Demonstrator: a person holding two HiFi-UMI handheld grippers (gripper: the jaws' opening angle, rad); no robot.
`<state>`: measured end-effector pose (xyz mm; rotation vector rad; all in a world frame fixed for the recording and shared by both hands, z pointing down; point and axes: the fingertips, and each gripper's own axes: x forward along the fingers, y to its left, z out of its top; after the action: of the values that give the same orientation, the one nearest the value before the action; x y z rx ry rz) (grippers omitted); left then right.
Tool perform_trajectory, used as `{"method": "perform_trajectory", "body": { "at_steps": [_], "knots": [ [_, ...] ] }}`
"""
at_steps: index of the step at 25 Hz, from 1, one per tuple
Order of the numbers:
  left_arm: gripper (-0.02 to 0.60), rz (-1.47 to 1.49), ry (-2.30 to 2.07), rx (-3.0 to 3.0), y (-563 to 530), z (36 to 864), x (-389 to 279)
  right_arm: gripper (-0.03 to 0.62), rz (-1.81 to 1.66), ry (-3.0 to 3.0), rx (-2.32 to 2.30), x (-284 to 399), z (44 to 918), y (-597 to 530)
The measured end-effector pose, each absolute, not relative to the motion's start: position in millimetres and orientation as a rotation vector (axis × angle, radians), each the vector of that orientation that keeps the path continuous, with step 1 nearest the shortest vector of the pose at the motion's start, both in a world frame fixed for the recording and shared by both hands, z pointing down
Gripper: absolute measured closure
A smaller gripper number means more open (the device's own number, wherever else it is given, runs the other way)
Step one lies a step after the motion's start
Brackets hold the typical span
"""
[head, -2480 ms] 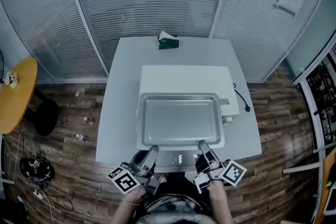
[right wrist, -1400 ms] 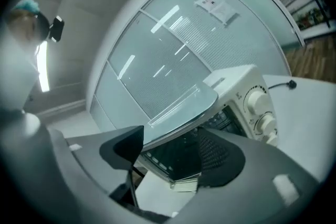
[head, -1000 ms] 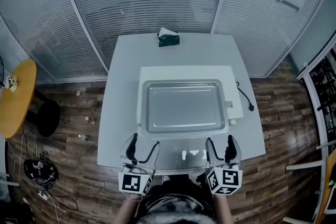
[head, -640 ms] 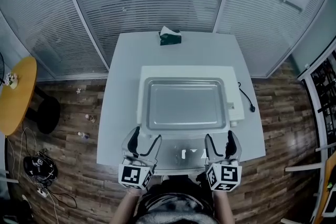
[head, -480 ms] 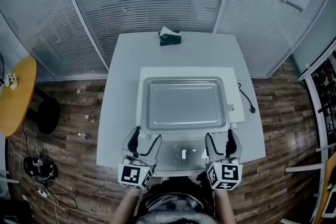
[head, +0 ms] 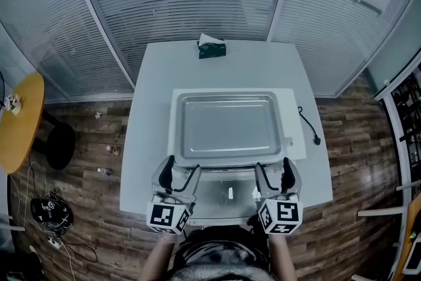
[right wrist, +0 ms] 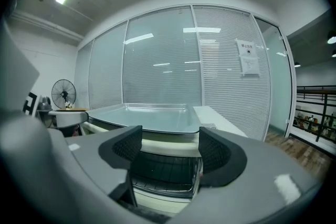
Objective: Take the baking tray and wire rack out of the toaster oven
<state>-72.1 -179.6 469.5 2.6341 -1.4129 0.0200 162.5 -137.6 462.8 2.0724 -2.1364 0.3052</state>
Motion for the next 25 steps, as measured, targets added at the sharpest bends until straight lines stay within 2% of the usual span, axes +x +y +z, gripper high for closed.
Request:
{"method": "perform_trajectory", "body": {
  "at_steps": [9,12,15,25],
  "knots": [
    [0.252,-0.117,-1.363,2.573,-163.4,466.7,-80.6,0.274,0.414,-2.237,2.060,154.5,473.1,-124.3],
    [0.253,-0.098,-1.293,2.579,-149.5,478.6,-76.2,0.318,0.471,-2.235,2.021,150.4,487.5,-115.3],
    [0.307,-0.029,-1.203,2.575,-135.6,506.8,-68.6,0.333,0.596,-2.237,1.979,144.6,510.3,-109.8],
    [0.307,-0.128,-0.917,1.924,-121.6,633.5,-52.8,0.332,1.135,-2.205,1.889,128.1,596.1,-120.4]
  ]
}}
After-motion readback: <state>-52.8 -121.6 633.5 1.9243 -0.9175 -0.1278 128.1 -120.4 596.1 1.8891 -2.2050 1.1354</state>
